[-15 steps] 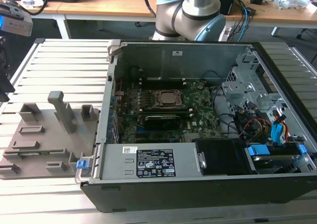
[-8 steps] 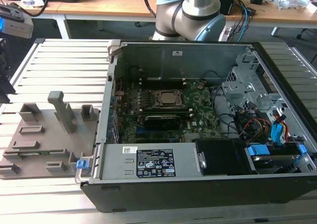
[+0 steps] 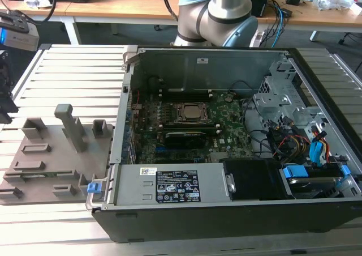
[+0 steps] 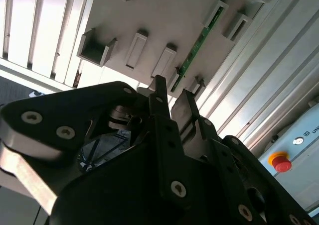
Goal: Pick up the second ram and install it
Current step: 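Pick up the second ram and move it above second insertion slot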
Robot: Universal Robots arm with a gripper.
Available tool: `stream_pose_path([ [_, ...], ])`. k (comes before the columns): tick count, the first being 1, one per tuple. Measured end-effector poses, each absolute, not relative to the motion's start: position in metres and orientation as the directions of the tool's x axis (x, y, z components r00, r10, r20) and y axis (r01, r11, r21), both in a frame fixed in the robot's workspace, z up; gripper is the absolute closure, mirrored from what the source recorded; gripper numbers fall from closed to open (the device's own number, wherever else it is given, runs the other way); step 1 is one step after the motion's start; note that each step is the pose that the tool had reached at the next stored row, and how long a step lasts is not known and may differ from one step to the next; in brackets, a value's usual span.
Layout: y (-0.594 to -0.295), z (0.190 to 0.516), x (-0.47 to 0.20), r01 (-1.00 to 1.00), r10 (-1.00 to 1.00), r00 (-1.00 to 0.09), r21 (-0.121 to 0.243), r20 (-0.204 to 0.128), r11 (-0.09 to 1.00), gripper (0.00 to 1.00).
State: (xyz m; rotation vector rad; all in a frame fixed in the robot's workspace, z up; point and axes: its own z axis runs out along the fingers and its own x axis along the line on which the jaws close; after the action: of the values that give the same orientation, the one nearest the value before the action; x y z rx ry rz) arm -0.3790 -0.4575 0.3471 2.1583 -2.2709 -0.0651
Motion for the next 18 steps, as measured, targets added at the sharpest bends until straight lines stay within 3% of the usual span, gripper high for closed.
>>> stream_pose_path([
  [18,-0.478,0.332,-0.379,-0.998,-0.998,-0.051,0.035,-0.02,0.05,0.69],
])
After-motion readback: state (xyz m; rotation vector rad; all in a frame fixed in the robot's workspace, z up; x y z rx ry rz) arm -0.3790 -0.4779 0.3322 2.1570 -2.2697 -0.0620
